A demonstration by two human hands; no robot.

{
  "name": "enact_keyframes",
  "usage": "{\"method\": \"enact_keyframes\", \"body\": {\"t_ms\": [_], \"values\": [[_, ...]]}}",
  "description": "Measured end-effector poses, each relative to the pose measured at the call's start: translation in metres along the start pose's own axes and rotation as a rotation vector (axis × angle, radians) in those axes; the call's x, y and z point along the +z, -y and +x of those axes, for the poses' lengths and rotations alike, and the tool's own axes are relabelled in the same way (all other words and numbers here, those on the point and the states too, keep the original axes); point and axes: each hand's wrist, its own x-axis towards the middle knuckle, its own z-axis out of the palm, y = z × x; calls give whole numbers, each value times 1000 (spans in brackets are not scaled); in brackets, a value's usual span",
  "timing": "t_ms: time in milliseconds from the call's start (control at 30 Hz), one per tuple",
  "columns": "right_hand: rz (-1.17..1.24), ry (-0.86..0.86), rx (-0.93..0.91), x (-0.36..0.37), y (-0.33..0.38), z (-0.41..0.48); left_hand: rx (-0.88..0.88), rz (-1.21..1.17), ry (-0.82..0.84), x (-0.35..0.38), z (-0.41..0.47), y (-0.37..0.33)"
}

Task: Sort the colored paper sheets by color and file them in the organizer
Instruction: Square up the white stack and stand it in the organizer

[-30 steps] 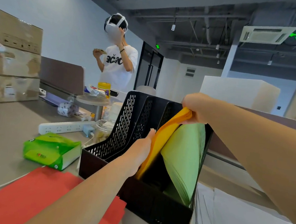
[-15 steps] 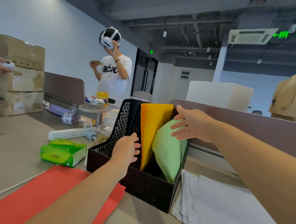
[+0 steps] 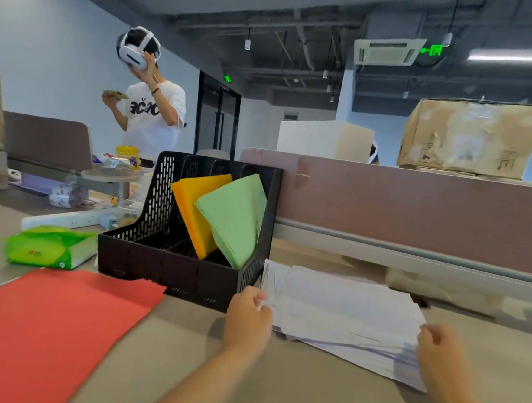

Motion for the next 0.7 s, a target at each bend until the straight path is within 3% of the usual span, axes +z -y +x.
{"method": "enact_keyframes", "body": {"t_ms": [100,200,367,500,700], "values": [[76,-98,104,-8,-24,10,188,265,-60,17,1,15],[129,-69,114,-7,-28,24,300,423,-81,26,15,16],[143,63,265,-7,-19,55,202,585,-34,41,34,22],[94,214,411,-8,-11,81,143,724,125,45,47,27],[12,560,415,-9,0,95,143,704,192,40,51,27]]}}
